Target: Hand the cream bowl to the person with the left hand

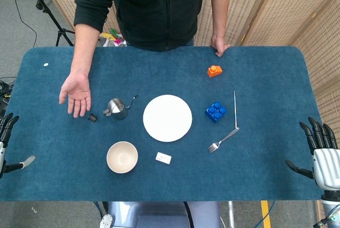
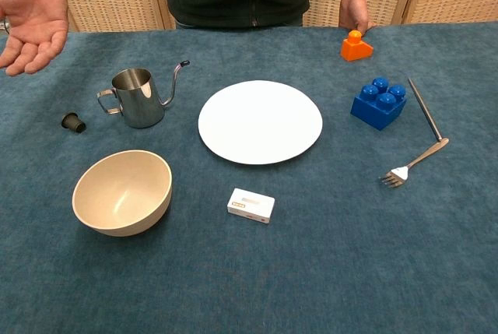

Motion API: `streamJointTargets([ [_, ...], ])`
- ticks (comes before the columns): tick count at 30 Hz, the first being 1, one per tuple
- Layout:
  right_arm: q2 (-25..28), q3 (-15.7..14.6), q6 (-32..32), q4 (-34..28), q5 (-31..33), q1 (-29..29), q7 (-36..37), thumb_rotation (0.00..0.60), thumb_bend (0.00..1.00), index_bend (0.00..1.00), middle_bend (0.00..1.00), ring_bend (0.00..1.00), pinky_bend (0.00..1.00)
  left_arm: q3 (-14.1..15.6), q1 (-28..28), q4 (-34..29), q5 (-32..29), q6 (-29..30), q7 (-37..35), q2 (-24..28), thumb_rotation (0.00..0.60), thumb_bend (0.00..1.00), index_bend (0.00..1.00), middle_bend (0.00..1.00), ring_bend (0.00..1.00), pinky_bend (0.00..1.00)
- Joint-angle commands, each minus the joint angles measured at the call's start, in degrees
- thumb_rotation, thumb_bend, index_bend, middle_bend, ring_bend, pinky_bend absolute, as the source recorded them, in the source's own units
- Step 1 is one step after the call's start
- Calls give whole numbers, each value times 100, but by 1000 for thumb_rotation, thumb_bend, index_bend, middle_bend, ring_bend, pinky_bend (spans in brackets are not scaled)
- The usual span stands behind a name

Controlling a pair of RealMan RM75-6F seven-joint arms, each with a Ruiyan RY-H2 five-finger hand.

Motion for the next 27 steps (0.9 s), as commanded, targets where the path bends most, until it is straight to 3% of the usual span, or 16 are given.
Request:
streamJointTargets([
  [1,2,-1,4,-1,-2,-2,-1,600,0,64,0,0,0,-1,4,-1,3,10,8,-2,600,0,0,0,0,0],
  [10,14,-9,15,-29,-19,-10,3,600,0,63,0,0,0,75,0,23,152,8,81,-19,600,0,0,0,0,0],
  [18,23,4,-2,-45,18,-10,15,600,0,64,0,0,0,419,-275,96,1038,-290,554,-196,600,0,0,0,0,0],
  [22,30,10,-12,-54,32,-7,26,600,0,63,0,0,0,666,-907,107,1867,-1280,1747,-566,600,0,55,0,0,0],
  [27,54,35,-36,-48,96,-6,90,600,0,63,0,0,0,596,-1271,12,1723,-2059,2572,-1055,600,0,183,0,0,0],
])
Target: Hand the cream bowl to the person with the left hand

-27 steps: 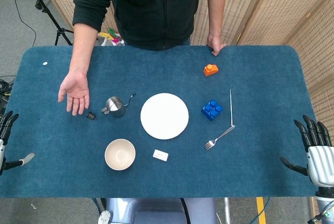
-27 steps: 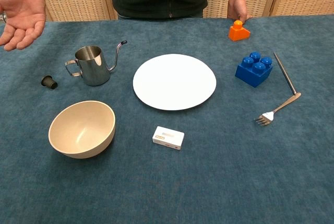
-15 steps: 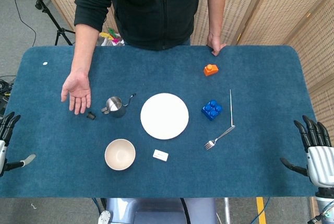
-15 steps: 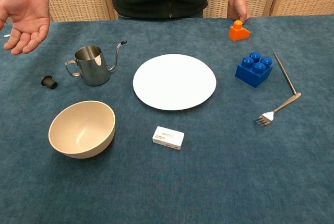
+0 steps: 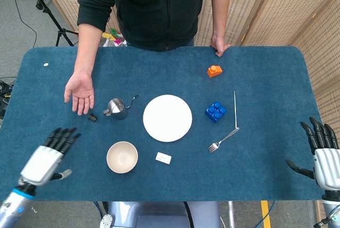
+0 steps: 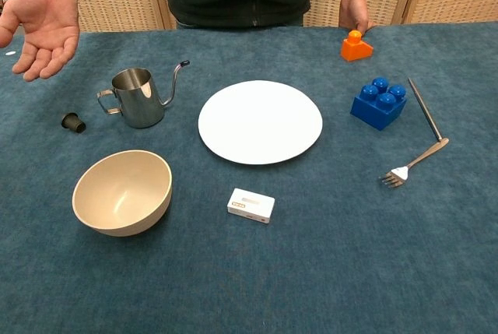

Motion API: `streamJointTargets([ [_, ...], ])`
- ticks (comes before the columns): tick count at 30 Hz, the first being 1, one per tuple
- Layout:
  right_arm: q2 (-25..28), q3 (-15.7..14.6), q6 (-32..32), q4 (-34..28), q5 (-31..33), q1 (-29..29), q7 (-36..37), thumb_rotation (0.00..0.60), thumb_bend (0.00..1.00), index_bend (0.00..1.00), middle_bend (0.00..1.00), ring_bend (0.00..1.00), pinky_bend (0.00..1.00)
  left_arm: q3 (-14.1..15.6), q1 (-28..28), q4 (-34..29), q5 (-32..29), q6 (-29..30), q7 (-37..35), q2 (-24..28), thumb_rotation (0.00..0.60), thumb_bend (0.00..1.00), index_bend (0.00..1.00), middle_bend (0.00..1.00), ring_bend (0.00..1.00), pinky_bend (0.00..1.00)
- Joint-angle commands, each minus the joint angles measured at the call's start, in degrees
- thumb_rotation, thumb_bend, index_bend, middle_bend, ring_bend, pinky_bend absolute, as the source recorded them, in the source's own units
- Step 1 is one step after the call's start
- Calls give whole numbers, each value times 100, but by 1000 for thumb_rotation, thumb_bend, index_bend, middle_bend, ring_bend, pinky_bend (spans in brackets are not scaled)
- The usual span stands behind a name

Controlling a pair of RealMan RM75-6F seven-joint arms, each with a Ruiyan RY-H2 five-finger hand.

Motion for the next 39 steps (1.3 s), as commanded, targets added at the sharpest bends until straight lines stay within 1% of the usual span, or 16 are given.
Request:
streamJointTargets([
  [1,15,15,-14,5,31,1,35,600,0,63,0,0,0,29,-515,-74,58,-860,879,-590,600,0,194,0,0,0],
  [3,27,27,-18,9,51,2,70,600,0,64,0,0,0,-50,-626,-80,-90,-1054,1073,-819,600,2,217,0,0,0],
  [6,44,38,-29,16,76,2,118,600,0,64,0,0,0,-136,-710,-62,-264,-1177,1313,-1085,600,18,244,0,0,0],
  [13,69,73,-85,37,161,17,206,600,0,63,0,0,0,-231,-821,3,-646,-1355,1740,-1449,600,89,344,0,0,0],
  [16,75,72,-101,39,167,22,214,600,0,64,0,0,0,-220,-884,77,-805,-1475,1889,-1617,600,152,415,0,0,0],
  [18,77,74,-101,38,174,20,217,600,0,64,0,0,0,-201,-907,120,-875,-1509,1952,-1695,600,201,518,0,0,0],
  [19,78,75,-103,38,179,19,218,600,0,64,0,0,0,-188,-915,140,-901,-1519,1978,-1725,600,220,553,0,0,0],
  [21,80,76,-107,37,184,19,221,600,0,63,0,0,0,-163,-923,167,-938,-1510,2022,-1773,600,326,647,0,0,0],
  [22,82,73,-111,31,181,20,228,600,0,63,0,0,0,-147,-917,187,-930,-1461,2064,-1801,600,372,675,0,0,0],
  [23,84,72,-110,30,177,19,228,600,0,63,0,0,0,-135,-913,199,-918,-1420,2090,-1811,600,450,712,0,0,0],
  [26,83,70,-103,32,170,17,228,600,0,64,0,0,0,-112,-900,201,-902,-1327,2122,-1806,600,586,755,0,0,0],
  [27,83,70,-102,31,167,17,229,600,0,64,0,0,0,-110,-895,196,-899,-1296,2127,-1798,600,607,760,0,0,0],
  [32,83,65,-98,25,157,15,222,600,0,63,0,0,0,-137,-862,117,-824,-982,2121,-1666,600,619,764,0,0,0],
  [33,83,62,-99,23,153,15,220,600,0,63,0,0,0,-210,-842,40,-708,-750,2138,-1559,600,620,764,0,0,0],
  [35,81,58,-102,20,147,16,215,600,0,63,0,0,0,-235,-819,-156,-549,-496,2047,-1325,600,620,765,0,0,0],
  [39,80,49,-105,14,135,15,208,600,0,63,0,0,0,-425,-834,-539,-508,-211,1889,-809,600,622,768,0,0,0],
])
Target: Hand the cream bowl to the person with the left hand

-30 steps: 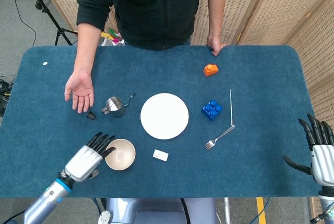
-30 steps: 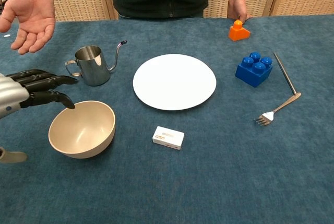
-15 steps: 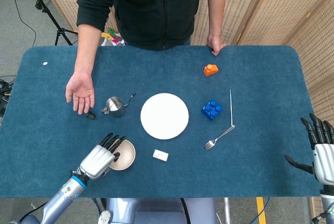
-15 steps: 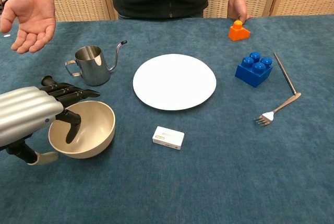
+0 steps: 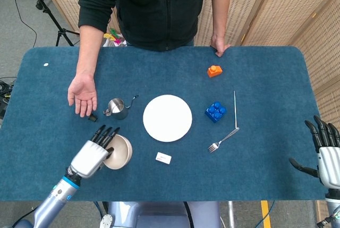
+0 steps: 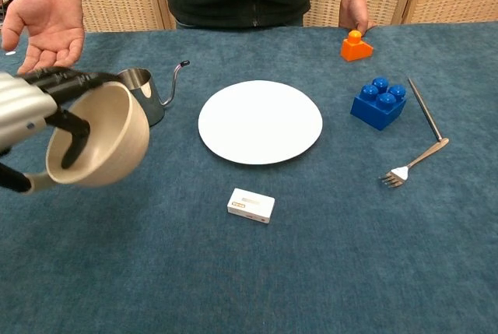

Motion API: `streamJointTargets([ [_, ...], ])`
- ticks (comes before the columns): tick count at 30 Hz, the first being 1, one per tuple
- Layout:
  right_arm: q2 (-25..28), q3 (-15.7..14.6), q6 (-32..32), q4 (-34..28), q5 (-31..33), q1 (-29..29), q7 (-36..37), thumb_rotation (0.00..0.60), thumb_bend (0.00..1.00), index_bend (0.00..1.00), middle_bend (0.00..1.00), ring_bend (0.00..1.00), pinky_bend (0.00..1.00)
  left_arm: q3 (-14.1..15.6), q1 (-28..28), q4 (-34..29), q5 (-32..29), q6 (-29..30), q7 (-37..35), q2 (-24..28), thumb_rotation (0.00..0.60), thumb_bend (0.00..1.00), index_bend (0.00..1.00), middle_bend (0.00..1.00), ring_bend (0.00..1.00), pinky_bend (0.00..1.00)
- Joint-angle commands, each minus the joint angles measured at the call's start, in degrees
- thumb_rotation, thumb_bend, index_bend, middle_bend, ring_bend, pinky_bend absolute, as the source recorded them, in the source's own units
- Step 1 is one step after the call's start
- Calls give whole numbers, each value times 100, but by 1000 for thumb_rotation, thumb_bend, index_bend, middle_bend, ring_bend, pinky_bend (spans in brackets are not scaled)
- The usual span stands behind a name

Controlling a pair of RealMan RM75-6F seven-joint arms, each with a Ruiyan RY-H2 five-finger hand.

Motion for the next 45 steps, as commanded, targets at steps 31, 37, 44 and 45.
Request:
streamJointTargets([
  [31,-33,1,-83,0,64,24,-99,600,0,64,0,0,0,-1257,-839,-561,-3274,-756,233,2087,600,436,574,0,0,0],
  [37,-23,7,-74,-5,72,18,-86,600,0,63,0,0,0,-1270,-962,-898,-4086,-596,734,2122,600,198,64,0,0,0],
  [44,-10,2,-66,-16,59,13,-68,600,0,63,0,0,0,-1266,-964,-1024,-4148,-421,632,2173,600,94,0,0,0,0],
  [45,-9,3,-63,-17,59,12,-65,600,0,64,0,0,0,-1269,-950,-1047,-4121,-399,570,2195,600,93,0,0,0,0],
])
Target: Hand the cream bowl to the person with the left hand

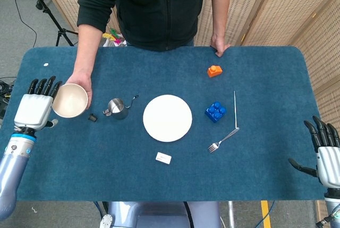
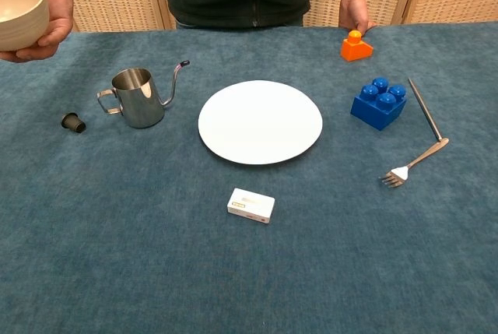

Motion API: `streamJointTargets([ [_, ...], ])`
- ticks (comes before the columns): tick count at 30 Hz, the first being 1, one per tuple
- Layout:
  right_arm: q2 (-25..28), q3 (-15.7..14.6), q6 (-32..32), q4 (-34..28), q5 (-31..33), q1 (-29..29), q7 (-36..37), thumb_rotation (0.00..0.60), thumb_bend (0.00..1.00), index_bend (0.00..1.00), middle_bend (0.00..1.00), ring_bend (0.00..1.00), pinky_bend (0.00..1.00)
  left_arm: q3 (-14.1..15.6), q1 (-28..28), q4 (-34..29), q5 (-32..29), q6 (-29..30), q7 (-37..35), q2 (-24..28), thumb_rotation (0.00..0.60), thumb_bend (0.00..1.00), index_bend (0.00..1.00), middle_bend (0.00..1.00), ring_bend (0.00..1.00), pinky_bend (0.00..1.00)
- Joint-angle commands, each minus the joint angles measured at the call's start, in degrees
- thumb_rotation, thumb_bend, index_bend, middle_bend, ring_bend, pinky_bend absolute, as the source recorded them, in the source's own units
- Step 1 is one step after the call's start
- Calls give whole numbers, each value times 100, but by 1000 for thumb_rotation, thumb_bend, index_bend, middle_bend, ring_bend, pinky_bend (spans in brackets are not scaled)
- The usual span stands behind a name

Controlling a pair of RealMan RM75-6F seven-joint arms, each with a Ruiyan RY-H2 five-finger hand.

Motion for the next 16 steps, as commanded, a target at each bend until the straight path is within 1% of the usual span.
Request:
streamJointTargets([
  [1,4,2,6,-2,0,-3,7,600,0,63,0,0,0,-12,53,-97,103,98,-238,90,600,93,0,0,0,0],
  [3,10,4,9,-6,1,-5,18,600,0,63,0,0,0,-28,169,-215,278,214,-547,210,600,90,0,0,0,0],
  [7,18,0,16,-13,-13,-7,35,600,0,63,0,0,0,47,576,-436,916,545,-1447,478,600,81,0,0,0,0],
  [9,20,-3,26,-20,-30,-9,33,600,0,63,0,0,0,180,870,-476,1354,776,-2018,566,600,79,0,0,0,0],
  [10,19,-5,34,-23,-39,-10,29,600,0,64,0,0,0,282,1028,-434,1629,905,-2316,592,600,79,0,0,0,0],
  [13,16,-18,55,-31,-74,-17,15,600,0,63,0,0,0,576,1471,-256,2155,1268,-3102,564,600,90,0,0,0,0],
  [16,14,-27,80,-34,-111,-22,7,600,0,63,0,0,0,787,1802,5,2487,1609,-3621,436,600,111,0,0,0,0],
])
